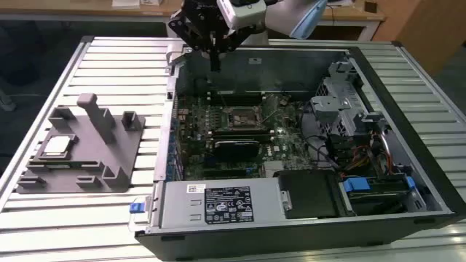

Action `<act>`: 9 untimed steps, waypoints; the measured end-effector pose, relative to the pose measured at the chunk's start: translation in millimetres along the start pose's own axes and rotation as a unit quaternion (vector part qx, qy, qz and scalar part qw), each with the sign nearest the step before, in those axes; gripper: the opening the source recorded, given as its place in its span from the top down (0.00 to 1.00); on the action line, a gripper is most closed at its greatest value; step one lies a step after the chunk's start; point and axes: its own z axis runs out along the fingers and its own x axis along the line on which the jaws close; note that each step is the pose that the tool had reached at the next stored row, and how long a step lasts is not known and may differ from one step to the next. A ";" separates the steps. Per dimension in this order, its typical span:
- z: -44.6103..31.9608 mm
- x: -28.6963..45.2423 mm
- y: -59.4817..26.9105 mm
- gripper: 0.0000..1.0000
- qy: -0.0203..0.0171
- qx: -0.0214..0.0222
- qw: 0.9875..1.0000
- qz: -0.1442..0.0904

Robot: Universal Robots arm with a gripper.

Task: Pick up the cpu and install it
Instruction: 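Reach for the cpu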

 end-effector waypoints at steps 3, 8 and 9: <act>0.0 0.0 0.0 0.89 0.000 0.000 1.000 0.000; -0.1 3.7 -0.3 0.89 0.000 0.000 1.000 0.000; -0.1 4.6 -0.3 0.89 0.000 0.000 1.000 0.000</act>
